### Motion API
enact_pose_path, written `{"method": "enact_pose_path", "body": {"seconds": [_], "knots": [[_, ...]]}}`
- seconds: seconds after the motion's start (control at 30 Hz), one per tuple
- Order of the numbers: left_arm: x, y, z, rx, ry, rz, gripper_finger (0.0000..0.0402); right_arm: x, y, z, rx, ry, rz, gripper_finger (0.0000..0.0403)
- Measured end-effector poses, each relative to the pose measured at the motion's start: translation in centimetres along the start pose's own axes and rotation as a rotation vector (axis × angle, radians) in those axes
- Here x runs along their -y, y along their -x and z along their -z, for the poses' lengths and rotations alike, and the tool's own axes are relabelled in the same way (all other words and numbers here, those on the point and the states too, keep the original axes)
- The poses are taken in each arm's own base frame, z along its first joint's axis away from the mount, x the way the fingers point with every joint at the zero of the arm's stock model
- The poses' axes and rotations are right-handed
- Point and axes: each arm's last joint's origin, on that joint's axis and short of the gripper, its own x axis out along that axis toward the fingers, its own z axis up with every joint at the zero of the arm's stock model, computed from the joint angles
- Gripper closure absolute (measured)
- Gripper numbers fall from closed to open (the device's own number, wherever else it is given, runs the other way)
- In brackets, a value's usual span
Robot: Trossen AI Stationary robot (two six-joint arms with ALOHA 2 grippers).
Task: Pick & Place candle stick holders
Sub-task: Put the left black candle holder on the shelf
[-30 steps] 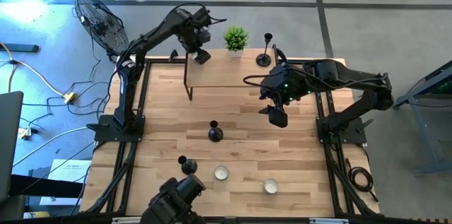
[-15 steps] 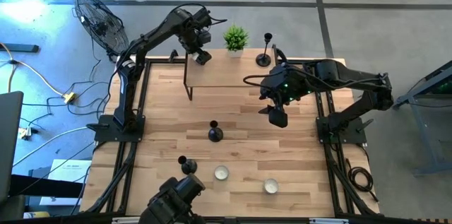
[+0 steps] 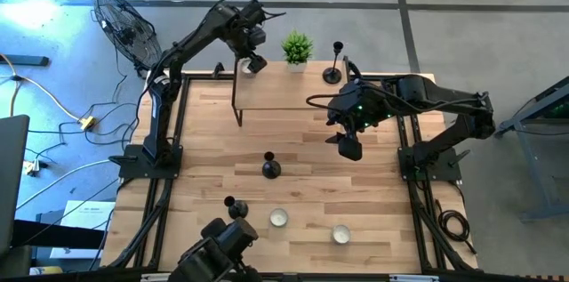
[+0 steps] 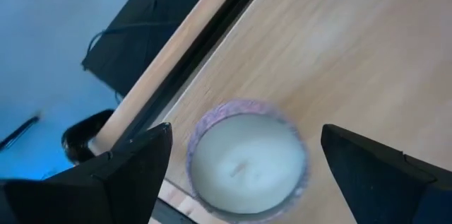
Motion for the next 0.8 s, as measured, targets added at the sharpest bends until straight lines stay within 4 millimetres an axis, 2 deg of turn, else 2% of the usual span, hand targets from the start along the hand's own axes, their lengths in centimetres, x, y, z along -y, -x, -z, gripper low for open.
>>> {"method": "enact_pose_path", "body": {"seconds": [0.2,0.37,0.6,0.8], "knots": [[0.2,1.8,-0.3,0.057,-0.004,0.017,0.0044,0.0,0.0,0.0,-0.002,0.000,0.000,0.0163],[0.4,4.6,-0.4,0.131,0.005,0.012,0.0044,0.0,0.0,0.0,-0.005,0.001,-0.001,0.0163],[1.6,9.5,1.6,0.255,0.009,0.058,0.0044,0.0,0.0,0.1,-0.009,0.003,-0.002,0.0163],[3.4,14.1,5.0,0.295,0.002,0.170,0.0044,0.0,0.0,0.1,-0.009,0.003,-0.002,0.0163]]}}
